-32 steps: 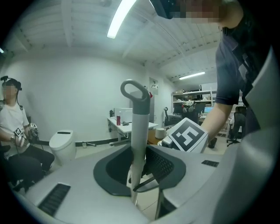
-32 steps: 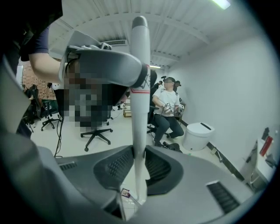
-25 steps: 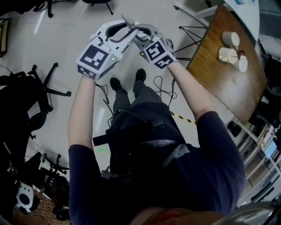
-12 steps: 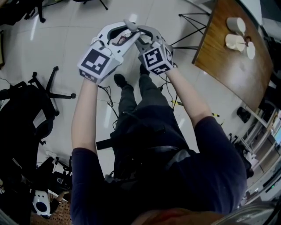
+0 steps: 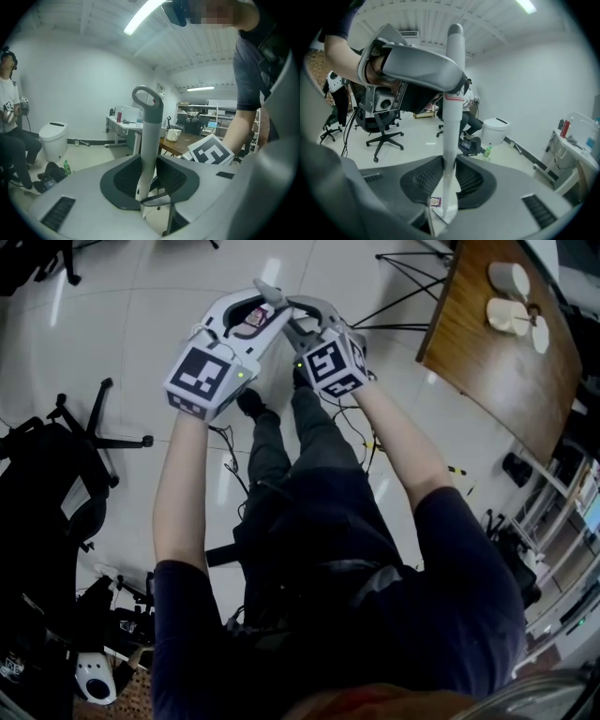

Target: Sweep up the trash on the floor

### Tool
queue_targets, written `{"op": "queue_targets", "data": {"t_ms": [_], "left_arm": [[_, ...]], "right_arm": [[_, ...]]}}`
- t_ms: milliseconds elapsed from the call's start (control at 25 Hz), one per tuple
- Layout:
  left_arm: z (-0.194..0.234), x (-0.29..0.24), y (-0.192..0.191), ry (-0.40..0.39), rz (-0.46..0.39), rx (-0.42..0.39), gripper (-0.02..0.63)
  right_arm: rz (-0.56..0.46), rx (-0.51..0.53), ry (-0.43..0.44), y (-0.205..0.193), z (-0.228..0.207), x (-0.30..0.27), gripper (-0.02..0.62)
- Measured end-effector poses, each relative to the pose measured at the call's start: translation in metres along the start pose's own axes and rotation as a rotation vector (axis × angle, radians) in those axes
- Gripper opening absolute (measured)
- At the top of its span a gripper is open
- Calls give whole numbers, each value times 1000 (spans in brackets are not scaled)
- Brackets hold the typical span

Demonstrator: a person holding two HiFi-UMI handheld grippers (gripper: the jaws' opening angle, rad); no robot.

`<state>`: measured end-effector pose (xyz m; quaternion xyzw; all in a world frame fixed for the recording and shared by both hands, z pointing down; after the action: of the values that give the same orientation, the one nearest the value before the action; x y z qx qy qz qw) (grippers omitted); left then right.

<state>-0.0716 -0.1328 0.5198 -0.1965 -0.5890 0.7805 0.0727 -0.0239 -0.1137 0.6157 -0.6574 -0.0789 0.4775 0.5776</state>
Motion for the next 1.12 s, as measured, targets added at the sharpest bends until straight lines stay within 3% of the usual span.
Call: {"op": "queue_targets", "data": {"t_ms": [200, 360, 840, 1120], "left_arm": [[9, 9, 1, 27, -1, -25, 104], [20, 32, -2, 80, 12, -16, 104], [19, 127, -25, 363, -24, 76, 106], [5, 169, -42, 501, -24, 142, 106]], "right_arm": [[-7, 16, 8, 8, 2, -13, 100], [-36, 27, 65, 20, 16, -29, 98], [-102, 152, 382, 45, 95, -62, 98], [-79, 240, 587, 50, 134, -68, 100]]}}
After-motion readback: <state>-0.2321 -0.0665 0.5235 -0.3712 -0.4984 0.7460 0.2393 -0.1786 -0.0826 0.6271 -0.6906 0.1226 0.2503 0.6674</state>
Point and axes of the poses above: the fingertips, and each gripper's own axes: x backward along the fingers, z to its left, y out of its top, the point moved 4 cm from there along x, backward along the fingers, and after that the axes turned 5 degrees about -z, right-handed, at the moved point
